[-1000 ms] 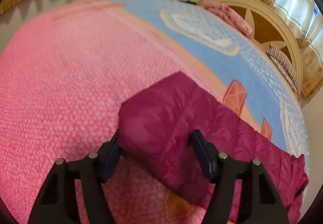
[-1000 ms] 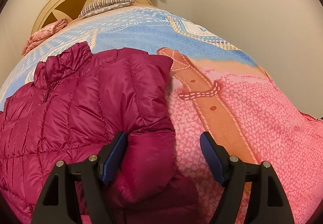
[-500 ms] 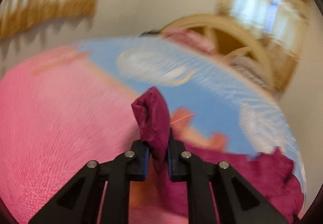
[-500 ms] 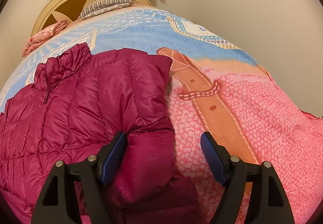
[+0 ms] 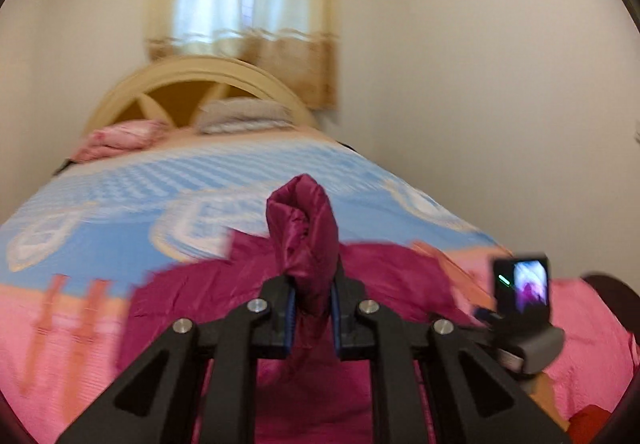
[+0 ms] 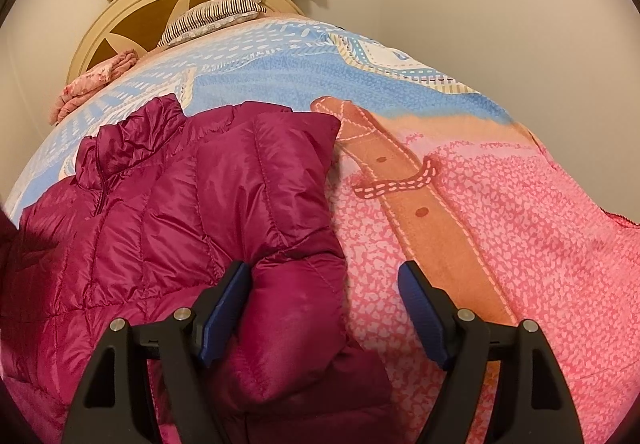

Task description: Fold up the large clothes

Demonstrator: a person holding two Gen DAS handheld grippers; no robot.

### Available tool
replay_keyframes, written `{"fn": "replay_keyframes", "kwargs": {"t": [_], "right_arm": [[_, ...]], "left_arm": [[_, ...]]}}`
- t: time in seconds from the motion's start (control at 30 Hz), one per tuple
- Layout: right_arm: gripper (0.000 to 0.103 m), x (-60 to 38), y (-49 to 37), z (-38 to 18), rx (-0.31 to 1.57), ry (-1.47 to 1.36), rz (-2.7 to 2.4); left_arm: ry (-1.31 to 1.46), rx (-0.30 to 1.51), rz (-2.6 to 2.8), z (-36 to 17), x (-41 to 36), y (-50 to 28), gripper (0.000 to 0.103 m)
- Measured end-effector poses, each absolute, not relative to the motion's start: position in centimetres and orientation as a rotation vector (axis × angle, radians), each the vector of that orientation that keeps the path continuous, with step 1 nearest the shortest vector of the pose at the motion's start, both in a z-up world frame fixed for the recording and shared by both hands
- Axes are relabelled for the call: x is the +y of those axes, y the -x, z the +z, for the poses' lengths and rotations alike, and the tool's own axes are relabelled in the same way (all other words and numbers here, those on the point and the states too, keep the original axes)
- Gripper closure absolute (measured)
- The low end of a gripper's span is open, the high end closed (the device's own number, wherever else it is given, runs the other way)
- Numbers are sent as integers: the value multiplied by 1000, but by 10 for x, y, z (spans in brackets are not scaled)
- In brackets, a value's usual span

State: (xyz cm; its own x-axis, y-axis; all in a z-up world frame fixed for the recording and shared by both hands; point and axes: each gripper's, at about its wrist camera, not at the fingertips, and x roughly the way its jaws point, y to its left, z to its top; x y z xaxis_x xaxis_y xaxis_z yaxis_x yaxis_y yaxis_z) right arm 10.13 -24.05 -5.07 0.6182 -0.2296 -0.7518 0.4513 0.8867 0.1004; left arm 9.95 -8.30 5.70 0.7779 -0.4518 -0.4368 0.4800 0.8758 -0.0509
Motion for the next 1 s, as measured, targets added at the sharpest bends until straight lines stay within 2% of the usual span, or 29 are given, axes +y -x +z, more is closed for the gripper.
{"fn": "replay_keyframes", "kwargs": {"t": [0.2,0.27,0.3,0.33,0.37,0.4,0.47,0.6,0.7,0.77,0.9,0.93,0.97,1.0], "right_arm": [[26,-244,-98,-50,801,-326,-381],[25,-244,-98,-50,798,-332,-378],[25,-245,-97,-50,797,-335,-377],[25,-245,-97,-50,795,-338,-375],[25,-246,-97,-50,795,-341,-373],[25,-246,-98,-50,794,-344,-371],[25,-247,-97,-50,794,-351,-366],[24,-255,-91,-44,771,-421,-331],[24,-251,-70,-17,675,-472,-275],[24,-231,-61,3,630,-449,-197],[25,-169,-69,12,680,-296,-41],[36,-159,-72,9,696,-254,-47],[67,-148,-78,4,724,-203,-60],[81,-142,-84,-3,754,-175,-69]], "left_arm": [[-122,580,-555,4,-122,-97,88],[-105,645,-564,-10,-116,-100,84],[-93,681,-575,-13,-115,-102,74],[-84,708,-580,-16,-118,-98,55],[-63,747,-579,-17,-112,-96,41],[-43,765,-573,-18,-105,-95,17],[29,739,-562,-11,-77,-84,3],[65,696,-483,0,-29,-64,1],[93,686,-385,0,8,-63,1],[117,697,-334,-6,25,-74,1],[138,714,-259,-11,42,-89,3],[132,704,-257,-14,47,-92,3],[115,687,-249,-11,49,-91,3],[99,676,-242,-10,50,-94,3]]}}
